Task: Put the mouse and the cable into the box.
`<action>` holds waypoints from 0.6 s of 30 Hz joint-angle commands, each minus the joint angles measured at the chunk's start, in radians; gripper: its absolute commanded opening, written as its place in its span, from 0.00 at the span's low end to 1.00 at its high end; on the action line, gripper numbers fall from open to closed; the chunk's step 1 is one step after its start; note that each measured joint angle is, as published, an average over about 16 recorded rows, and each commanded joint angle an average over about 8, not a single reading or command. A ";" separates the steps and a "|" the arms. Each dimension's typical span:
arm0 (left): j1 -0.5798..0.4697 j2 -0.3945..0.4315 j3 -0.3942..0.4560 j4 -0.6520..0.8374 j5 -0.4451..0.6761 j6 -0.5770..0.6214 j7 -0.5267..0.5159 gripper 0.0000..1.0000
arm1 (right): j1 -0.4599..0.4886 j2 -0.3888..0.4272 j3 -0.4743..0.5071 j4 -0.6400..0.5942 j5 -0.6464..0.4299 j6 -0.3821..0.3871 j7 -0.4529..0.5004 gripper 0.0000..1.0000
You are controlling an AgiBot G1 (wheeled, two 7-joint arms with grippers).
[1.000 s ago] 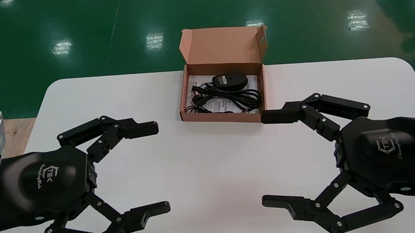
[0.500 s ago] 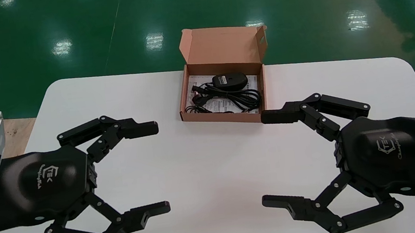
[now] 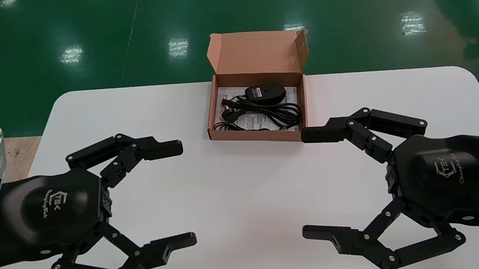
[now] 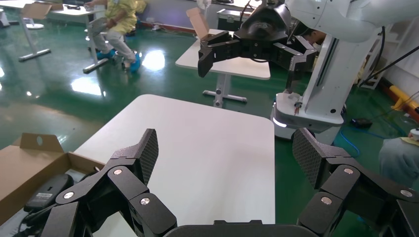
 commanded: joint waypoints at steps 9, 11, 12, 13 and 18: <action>0.000 0.000 0.000 0.000 0.000 0.000 0.000 1.00 | 0.000 0.000 0.000 0.000 0.000 0.000 0.000 1.00; 0.000 0.000 0.000 0.000 0.000 0.000 0.000 1.00 | 0.000 0.000 0.000 0.000 0.000 0.000 0.000 1.00; 0.000 0.000 0.000 0.000 0.000 0.000 0.000 1.00 | 0.000 0.000 0.000 0.000 0.000 0.000 0.000 1.00; 0.000 0.000 0.000 0.000 0.000 0.000 0.000 1.00 | 0.000 0.000 0.000 0.000 0.000 0.000 0.000 1.00; 0.000 0.000 0.000 0.000 0.000 0.000 0.000 1.00 | 0.000 0.000 0.000 0.000 0.000 0.000 0.000 1.00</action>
